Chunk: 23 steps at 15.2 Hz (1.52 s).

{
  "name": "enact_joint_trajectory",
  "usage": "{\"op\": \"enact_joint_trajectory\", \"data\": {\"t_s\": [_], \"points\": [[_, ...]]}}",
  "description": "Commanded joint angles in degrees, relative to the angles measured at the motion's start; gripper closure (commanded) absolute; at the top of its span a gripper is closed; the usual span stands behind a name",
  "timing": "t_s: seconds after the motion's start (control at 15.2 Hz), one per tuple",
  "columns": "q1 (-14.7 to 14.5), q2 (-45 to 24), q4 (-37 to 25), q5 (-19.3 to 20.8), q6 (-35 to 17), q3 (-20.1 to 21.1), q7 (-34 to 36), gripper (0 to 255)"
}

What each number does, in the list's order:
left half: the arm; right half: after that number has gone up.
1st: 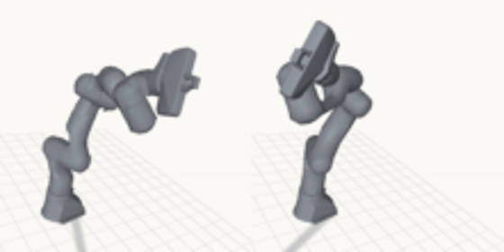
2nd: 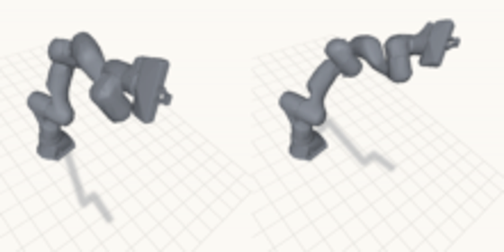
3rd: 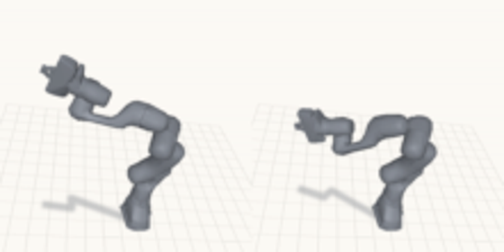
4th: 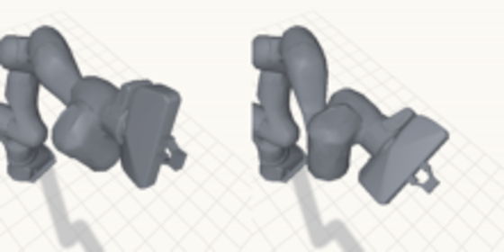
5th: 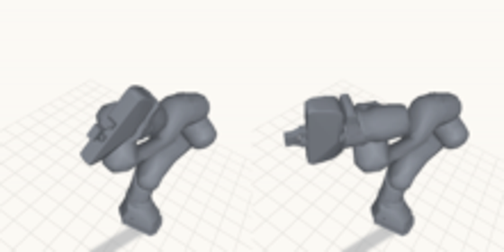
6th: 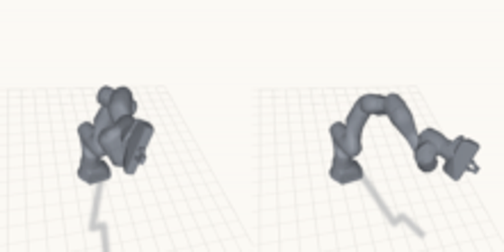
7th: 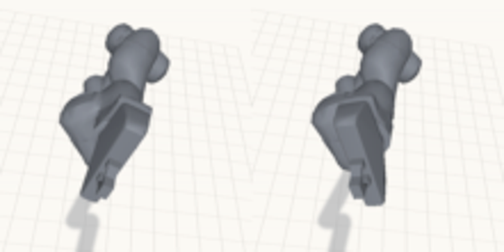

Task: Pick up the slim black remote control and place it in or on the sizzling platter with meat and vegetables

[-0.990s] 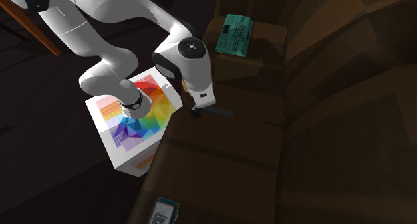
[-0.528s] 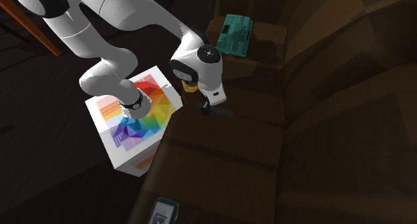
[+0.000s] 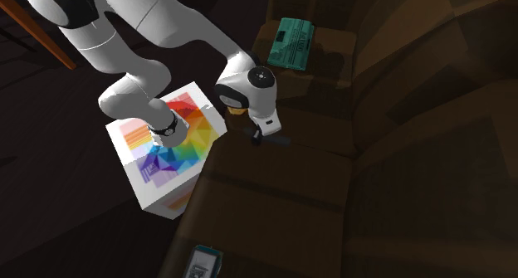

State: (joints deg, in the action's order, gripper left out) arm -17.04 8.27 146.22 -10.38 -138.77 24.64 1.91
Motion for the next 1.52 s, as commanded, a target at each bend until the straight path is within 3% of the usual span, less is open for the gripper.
{"op": "enact_joint_trajectory", "data": {"t_s": [0.0, 0.33, 0.4, 0.99, 1.45], "points": [[0.0, -0.1, 0.1, 0.0, -0.3, 0.0, -0.1, 0], [0.0, -0.1, 0.1, 0.0, -0.3, 0.0, -0.1, 0], [0.0, -0.1, 0.1, 0.0, -0.3, 0.0, -0.1, 255], [0.0, -0.1, 0.1, 0.0, -0.3, 0.0, -0.1, 255], [-0.3, 4.3, -1.9, -1.1, 6.1, -0.8, -0.8, 255]]}}
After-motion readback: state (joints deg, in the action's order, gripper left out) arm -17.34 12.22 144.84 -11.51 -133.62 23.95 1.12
